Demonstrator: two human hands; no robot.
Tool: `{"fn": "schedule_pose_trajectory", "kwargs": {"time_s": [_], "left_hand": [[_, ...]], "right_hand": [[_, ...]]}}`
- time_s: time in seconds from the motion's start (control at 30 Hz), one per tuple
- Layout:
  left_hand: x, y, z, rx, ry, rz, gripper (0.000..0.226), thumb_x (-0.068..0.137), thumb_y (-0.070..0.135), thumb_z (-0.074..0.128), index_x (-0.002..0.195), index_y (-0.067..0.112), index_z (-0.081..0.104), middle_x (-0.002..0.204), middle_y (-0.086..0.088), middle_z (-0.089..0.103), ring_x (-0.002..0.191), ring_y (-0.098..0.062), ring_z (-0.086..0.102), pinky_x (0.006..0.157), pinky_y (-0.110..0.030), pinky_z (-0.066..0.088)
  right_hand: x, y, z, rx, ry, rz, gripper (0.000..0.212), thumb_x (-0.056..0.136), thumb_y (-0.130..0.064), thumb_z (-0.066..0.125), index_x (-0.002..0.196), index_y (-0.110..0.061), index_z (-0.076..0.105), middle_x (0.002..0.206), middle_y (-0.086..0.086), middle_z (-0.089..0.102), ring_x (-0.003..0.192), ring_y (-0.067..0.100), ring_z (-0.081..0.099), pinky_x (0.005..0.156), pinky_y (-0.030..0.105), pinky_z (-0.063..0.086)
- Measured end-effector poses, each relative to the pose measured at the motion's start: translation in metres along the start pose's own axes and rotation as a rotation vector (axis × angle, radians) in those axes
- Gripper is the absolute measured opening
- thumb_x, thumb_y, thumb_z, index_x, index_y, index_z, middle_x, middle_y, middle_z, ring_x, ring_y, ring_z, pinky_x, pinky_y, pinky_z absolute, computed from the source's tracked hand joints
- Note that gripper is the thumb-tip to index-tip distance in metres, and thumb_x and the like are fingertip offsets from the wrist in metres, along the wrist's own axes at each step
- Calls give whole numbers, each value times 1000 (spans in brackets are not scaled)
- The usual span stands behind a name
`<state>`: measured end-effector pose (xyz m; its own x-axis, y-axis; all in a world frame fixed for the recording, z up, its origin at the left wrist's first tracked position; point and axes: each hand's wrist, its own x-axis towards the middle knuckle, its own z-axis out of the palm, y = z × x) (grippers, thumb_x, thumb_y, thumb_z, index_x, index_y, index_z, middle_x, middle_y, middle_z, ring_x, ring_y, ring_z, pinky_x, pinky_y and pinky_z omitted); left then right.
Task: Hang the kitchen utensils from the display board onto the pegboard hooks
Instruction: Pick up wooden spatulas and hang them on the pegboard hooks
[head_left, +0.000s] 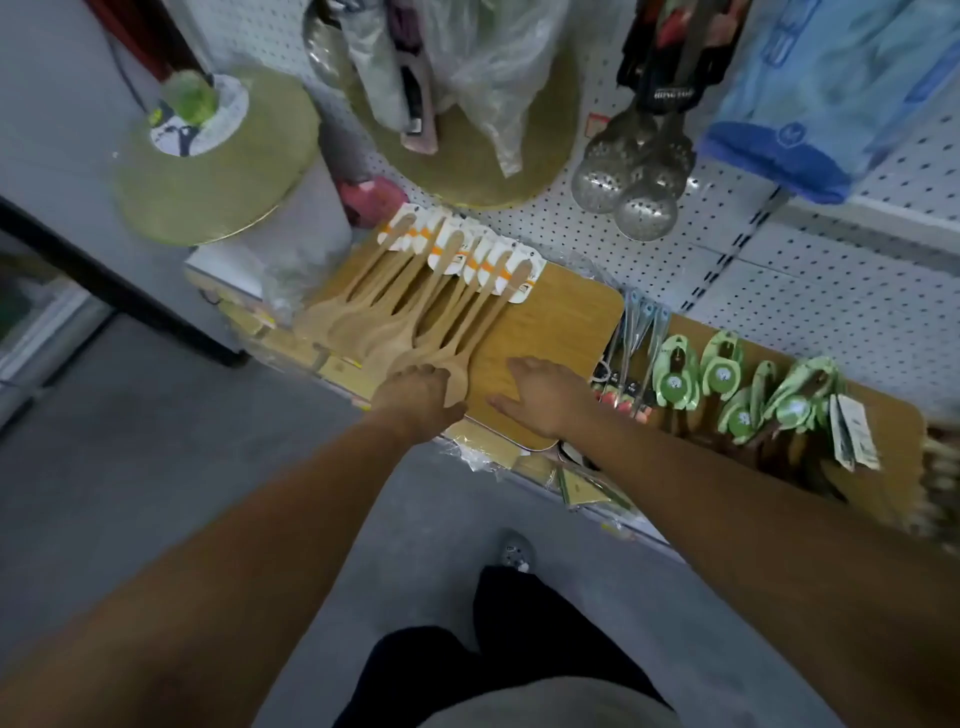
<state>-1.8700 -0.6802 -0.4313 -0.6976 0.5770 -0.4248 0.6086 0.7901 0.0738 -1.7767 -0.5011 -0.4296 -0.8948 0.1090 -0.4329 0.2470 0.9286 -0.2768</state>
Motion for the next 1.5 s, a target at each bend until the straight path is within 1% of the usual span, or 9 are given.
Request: {"fn": "schedule_pose_trajectory", "kwargs": {"time_s": [0.6, 0.73, 0.8, 0.9, 1.03, 1.13, 1.3, 1.4, 1.5], "left_hand": [[216, -41, 39, -82, -37, 119, 38, 93, 36, 58, 120, 9, 60, 119, -15, 62, 112, -33, 59, 88, -43, 52], [246, -45, 65, -126, 19, 96, 32, 92, 33, 58, 116, 11, 61, 115, -12, 62, 106, -31, 62, 85, -42, 54], [255, -44, 76, -133, 87, 99, 26, 94, 28, 54, 114, 13, 62, 111, -10, 65, 101, -30, 64, 78, -38, 53], [265, -41, 81, -118, 156, 81, 20, 97, 25, 51, 110, 14, 61, 104, -8, 67, 94, -29, 67, 70, -37, 50], [267, -35, 76, -104, 141, 100, 22, 93, 27, 60, 110, 12, 59, 106, -9, 66, 99, -30, 65, 70, -36, 47], [274, -37, 75, -241, 57, 84, 20, 90, 26, 62, 103, 11, 62, 104, -10, 67, 98, -30, 64, 71, -34, 48], [272, -43, 62, -587, -117, 7, 19, 84, 18, 73, 99, 7, 70, 100, -2, 68, 96, -19, 63, 80, -26, 50], [253, -39, 47, -711, -201, -38, 31, 82, 18, 77, 112, 13, 69, 110, -2, 70, 98, -17, 63, 86, -26, 50], [224, -25, 28, -757, -284, -5, 34, 84, 14, 75, 116, 11, 67, 104, 3, 67, 91, -14, 62, 84, -24, 50]], "right_hand": [[157, 22, 62, 320, -2, 428, 58, 98, -52, 48, 134, -7, 51, 132, 15, 55, 120, 32, 53, 89, 39, 50], [208, 21, 77, 510, 97, 558, 40, 93, -44, 59, 115, -11, 62, 114, 12, 64, 106, 31, 61, 71, 32, 47], [229, 19, 80, 647, 139, 624, 24, 93, -37, 61, 92, -14, 64, 89, 5, 62, 91, 27, 62, 58, 27, 42], [251, 18, 82, 746, 203, 702, 32, 92, -28, 62, 64, -16, 51, 66, -1, 52, 76, 23, 57, 45, 25, 30], [273, 18, 86, 890, 245, 822, 8, 86, -12, 65, 87, -8, 71, 89, 9, 70, 85, 25, 67, 65, 29, 53], [273, 21, 84, 1183, 242, 907, 15, 84, -4, 72, 76, -12, 63, 98, 16, 73, 90, 30, 71, 81, 43, 61], [215, 29, 64, 1582, 242, 967, 23, 85, 2, 74, 102, -10, 63, 88, 9, 70, 72, 21, 72, 58, 34, 62], [171, 30, 52, 1695, 276, 921, 42, 84, 11, 71, 122, 0, 58, 101, 10, 68, 72, 22, 71, 71, 37, 63], [124, 27, 44, 1812, 370, 905, 45, 83, 17, 67, 125, 8, 55, 118, 20, 64, 75, 24, 71, 65, 32, 63]]}}
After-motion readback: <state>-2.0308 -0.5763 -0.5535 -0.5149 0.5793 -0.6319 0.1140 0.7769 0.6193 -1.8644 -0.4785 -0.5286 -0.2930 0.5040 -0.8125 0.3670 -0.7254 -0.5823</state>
